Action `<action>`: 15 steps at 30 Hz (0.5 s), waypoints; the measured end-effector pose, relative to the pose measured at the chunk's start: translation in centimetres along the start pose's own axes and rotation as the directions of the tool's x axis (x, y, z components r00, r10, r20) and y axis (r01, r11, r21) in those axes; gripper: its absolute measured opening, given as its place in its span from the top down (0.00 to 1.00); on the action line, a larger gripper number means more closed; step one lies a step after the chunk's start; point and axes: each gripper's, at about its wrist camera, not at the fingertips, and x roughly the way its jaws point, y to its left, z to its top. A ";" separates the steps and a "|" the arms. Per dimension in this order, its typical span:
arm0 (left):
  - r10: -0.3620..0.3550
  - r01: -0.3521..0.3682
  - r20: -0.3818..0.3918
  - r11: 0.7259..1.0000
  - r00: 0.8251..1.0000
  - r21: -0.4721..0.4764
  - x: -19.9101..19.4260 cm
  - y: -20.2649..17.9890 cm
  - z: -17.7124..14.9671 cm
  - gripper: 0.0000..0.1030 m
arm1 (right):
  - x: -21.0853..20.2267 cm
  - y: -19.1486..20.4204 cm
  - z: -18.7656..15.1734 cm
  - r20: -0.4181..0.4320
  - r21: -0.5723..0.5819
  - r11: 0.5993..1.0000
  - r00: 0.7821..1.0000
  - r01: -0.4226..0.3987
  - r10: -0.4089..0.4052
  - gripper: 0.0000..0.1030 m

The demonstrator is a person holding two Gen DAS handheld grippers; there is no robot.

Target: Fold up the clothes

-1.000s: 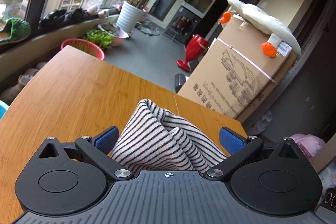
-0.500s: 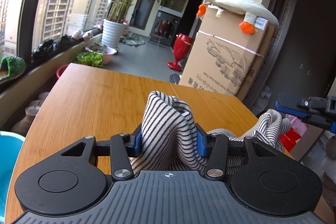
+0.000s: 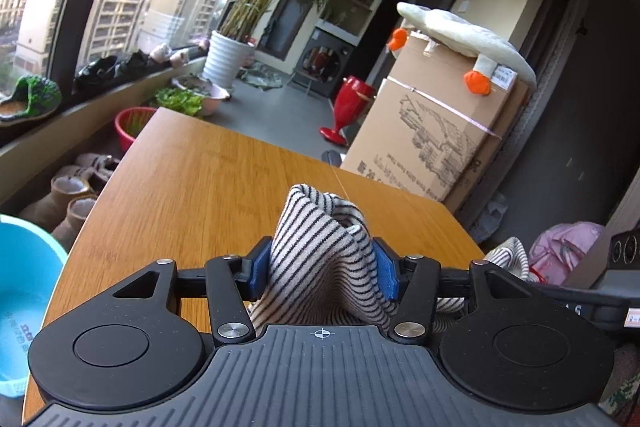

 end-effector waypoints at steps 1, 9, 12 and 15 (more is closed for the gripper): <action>0.002 -0.002 0.018 1.000 1.000 -0.026 -0.3 0.2 0.4 0.46 | 0.1 0.4 -0.7 -0.018 -0.025 1.000 1.000 0.015 -0.016 0.60; 0.020 -0.021 0.035 1.000 0.999 0.013 0.5 -1.4 2.6 0.33 | 0.1 2.7 -2.6 -0.001 -0.145 0.986 0.996 0.083 -0.084 0.60; 0.063 -0.061 -0.026 0.996 0.998 0.069 1.5 -1.9 1.2 0.56 | -0.3 2.8 -2.6 0.005 -0.155 0.984 0.996 0.087 -0.087 0.60; 0.086 -0.083 -0.014 0.987 0.996 0.140 0.5 -2.0 0.1 0.58 | -2.9 2.4 -2.1 0.062 -0.143 0.985 0.994 0.101 -0.093 0.61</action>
